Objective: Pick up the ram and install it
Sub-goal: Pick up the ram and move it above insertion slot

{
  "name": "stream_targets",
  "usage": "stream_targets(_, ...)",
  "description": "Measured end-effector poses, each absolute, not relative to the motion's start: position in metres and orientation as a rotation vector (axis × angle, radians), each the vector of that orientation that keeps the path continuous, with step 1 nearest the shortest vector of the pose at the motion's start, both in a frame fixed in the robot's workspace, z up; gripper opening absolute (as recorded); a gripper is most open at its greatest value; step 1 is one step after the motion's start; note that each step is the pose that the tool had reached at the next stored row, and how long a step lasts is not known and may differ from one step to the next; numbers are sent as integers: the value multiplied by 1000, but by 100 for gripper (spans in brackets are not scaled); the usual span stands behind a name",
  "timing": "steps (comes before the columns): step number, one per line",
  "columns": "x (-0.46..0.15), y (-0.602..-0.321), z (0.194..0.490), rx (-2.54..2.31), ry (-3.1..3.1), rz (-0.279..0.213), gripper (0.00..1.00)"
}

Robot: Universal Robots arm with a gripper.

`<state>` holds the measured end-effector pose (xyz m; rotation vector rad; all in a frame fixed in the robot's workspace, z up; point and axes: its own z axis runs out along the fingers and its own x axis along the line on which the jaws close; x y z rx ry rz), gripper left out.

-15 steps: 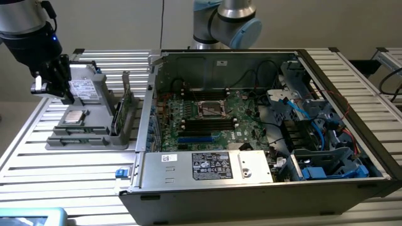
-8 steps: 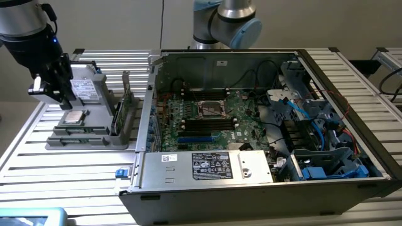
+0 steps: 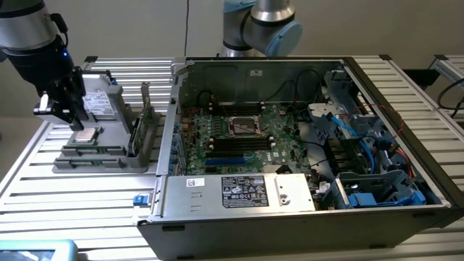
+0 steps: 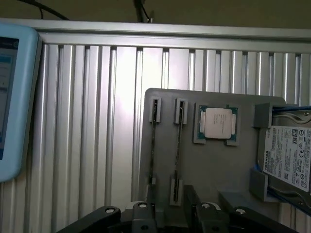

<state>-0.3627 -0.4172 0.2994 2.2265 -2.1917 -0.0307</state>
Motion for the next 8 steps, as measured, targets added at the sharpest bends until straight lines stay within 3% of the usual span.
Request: stream_targets(8,-365,-420,297,2222,-2196,-32,36)
